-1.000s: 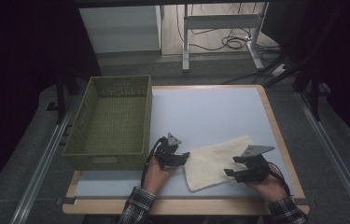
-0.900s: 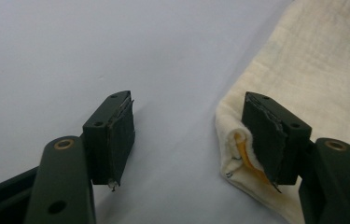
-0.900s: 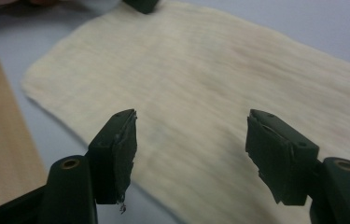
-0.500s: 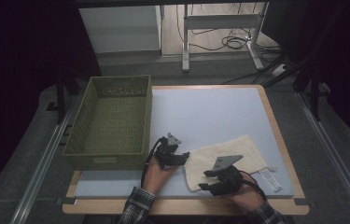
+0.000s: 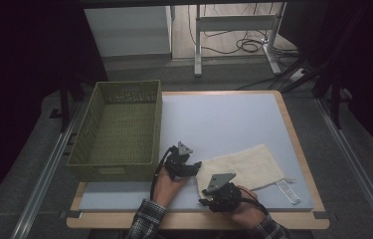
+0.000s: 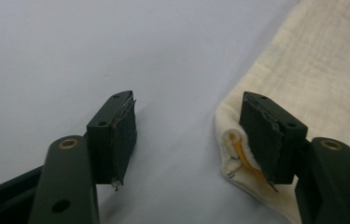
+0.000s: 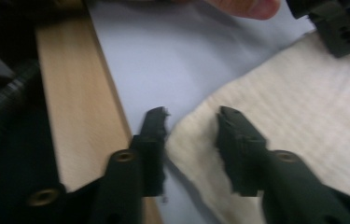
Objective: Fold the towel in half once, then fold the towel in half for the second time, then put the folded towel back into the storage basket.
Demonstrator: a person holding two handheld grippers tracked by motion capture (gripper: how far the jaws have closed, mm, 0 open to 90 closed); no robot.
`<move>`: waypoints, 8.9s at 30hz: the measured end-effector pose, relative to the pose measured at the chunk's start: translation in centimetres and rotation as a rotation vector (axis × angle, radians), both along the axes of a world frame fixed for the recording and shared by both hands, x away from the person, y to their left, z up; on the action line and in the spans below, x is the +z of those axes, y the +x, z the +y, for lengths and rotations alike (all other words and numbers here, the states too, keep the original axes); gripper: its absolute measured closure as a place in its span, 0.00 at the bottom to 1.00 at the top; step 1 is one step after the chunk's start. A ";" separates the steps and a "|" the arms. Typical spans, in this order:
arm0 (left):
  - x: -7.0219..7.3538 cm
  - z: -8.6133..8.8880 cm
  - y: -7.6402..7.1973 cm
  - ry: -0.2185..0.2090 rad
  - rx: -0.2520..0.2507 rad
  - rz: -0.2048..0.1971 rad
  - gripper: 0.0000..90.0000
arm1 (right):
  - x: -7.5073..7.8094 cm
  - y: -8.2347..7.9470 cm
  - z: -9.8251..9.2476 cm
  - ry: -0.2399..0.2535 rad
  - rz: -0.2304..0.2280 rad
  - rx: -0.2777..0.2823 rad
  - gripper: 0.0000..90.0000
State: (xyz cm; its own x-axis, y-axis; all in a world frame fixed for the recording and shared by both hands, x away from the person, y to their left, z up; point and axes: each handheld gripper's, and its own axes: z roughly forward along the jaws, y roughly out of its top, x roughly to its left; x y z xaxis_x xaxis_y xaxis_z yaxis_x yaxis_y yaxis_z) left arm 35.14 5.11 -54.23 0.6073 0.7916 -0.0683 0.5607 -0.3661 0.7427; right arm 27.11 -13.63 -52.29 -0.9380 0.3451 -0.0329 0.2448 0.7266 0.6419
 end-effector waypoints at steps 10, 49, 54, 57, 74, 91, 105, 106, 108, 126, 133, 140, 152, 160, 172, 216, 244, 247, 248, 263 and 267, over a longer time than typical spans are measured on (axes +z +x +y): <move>0.2 0.7 0.0 -0.087 -0.040 0.069 0.93 | 0.0 1.1 -0.6 0.037 0.079 -0.043 0.93; 4.9 -9.5 4.1 -0.077 -0.257 -0.086 0.97 | 3.9 2.3 -13.2 0.170 -0.026 -0.316 0.93; 4.9 -11.6 5.0 -0.065 -0.279 -0.085 0.97 | 3.5 2.7 -15.2 0.180 -0.019 -0.369 0.93; 5.0 -12.8 5.4 -0.060 -0.287 -0.093 0.97 | 3.4 2.9 -16.2 0.185 -0.015 -0.395 0.93; 5.4 -17.8 7.1 -0.020 -0.325 -0.111 0.96 | 3.1 3.7 -20.3 0.184 -0.011 -0.498 0.93; 5.5 -14.8 6.7 -0.074 -0.263 -0.113 0.56 | 2.3 4.1 -23.8 0.123 -0.072 -0.628 0.71; 3.7 -11.2 4.8 -0.087 -0.253 -0.043 0.51 | 3.2 4.7 -22.7 0.142 -0.087 -0.614 0.70; 3.5 -11.2 4.8 -0.089 -0.251 -0.036 0.51 | 3.0 4.9 -22.4 0.138 -0.082 -0.611 0.70; 2.8 -11.4 4.9 -0.085 -0.238 -0.019 0.51 | 2.6 5.1 -22.3 0.121 -0.077 -0.614 0.69; 1.0 -12.0 4.9 -0.061 -0.264 0.061 0.76 | 0.9 5.5 -23.1 0.128 0.060 -0.648 0.79; 1.1 -12.1 5.0 -0.083 -0.296 0.089 0.93 | 0.9 5.7 -23.3 0.178 0.143 -0.635 0.92; 1.3 -12.1 4.8 -0.070 -0.296 0.038 0.93 | 1.0 4.9 -22.9 0.200 0.123 -0.595 0.92; 3.1 -10.8 4.6 -0.046 -0.291 -0.007 0.93 | 2.5 4.5 -21.0 0.211 0.093 -0.513 0.92; 4.2 -9.0 4.7 -0.021 -0.269 -0.034 0.93 | 3.2 4.9 -18.9 0.223 0.078 -0.471 0.92; 5.8 -5.9 4.8 0.008 -0.224 -0.056 0.93 | 4.4 5.6 -15.1 0.235 0.054 -0.397 0.92; 13.4 2.0 4.7 0.107 -0.100 -0.152 0.92 | 8.3 8.9 -6.6 0.254 -0.005 -0.281 0.91; 17.1 7.9 5.7 0.141 0.012 -0.183 0.92 | 12.0 11.4 0.1 0.255 -0.017 -0.217 0.91; 17.4 8.7 5.7 0.139 0.028 -0.186 0.92 | 12.3 11.7 1.0 0.254 -0.019 -0.211 0.91; 17.5 9.0 5.7 0.140 0.034 -0.188 0.92 | 12.4 11.8 1.3 0.257 -0.017 -0.208 0.91; 18.8 14.3 4.9 0.140 0.121 -0.204 0.92 | 13.9 12.4 6.5 0.262 -0.038 -0.150 0.91; 18.7 15.7 4.6 0.147 0.149 -0.202 0.92 | 13.9 12.4 8.2 0.259 -0.033 -0.137 0.91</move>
